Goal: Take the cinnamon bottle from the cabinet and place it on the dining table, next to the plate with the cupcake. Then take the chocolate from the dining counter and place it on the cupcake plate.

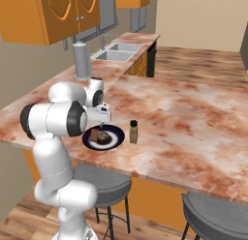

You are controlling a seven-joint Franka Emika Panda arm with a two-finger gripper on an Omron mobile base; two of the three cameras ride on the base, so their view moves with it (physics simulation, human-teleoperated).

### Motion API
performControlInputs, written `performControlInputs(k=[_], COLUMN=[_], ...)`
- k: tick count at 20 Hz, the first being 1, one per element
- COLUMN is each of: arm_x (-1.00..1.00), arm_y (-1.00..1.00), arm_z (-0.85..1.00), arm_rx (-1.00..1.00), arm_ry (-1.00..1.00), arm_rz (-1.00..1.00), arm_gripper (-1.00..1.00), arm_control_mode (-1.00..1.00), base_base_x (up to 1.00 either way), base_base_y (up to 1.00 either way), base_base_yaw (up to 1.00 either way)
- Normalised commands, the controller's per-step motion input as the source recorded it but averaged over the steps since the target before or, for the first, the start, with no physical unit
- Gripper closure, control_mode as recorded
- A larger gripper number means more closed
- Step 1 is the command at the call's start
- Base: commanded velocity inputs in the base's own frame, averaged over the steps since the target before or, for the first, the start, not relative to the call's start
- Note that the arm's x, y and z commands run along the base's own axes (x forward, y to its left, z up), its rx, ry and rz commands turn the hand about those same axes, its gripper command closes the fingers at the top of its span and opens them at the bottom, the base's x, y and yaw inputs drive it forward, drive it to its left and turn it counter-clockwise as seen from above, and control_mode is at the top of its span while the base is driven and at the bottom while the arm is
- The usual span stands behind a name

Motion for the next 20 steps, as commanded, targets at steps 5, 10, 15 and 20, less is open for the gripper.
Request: performControlInputs(k=[5,10,15,20], arm_x=[-0.93,-0.91,-0.88,-0.89], arm_y=[-0.11,-0.20,-0.21,-0.18], arm_z=[0.18,0.13,0.22,0.29], arm_rx=[0.00,-0.02,0.00,0.00], arm_ry=[-0.16,-0.09,-0.05,-0.02], arm_rz=[0.00,0.00,0.00,0.00], arm_gripper=[-1.00,-1.00,-1.00,-1.00], arm_control_mode=[-1.00,-1.00,-1.00,-1.00], base_base_x=[0.00,0.00,0.00,0.00], base_base_y=[0.00,0.00,0.00,0.00], base_base_yaw=[0.00,0.00,0.00,0.00])
